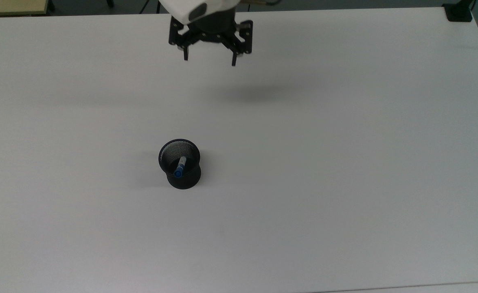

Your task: Insert the marker

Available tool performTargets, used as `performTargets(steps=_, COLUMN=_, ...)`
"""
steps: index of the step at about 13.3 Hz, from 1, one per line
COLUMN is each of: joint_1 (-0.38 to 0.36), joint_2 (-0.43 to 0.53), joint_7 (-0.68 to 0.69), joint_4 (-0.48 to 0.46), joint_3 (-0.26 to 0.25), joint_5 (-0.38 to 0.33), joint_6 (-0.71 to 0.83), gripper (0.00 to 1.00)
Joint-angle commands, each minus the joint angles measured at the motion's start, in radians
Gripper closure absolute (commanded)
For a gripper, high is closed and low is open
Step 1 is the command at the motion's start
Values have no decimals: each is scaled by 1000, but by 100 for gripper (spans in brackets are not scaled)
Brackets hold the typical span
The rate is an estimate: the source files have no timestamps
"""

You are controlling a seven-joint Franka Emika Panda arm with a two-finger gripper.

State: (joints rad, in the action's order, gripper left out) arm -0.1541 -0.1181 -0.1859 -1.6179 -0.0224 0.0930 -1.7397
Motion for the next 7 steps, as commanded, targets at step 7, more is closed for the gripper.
performTargets(steps=7, joint_1=130, joint_2=97, joint_7=42, joint_4=-68, joint_3=101, joint_5=-35, joint_6=45, gripper=0)
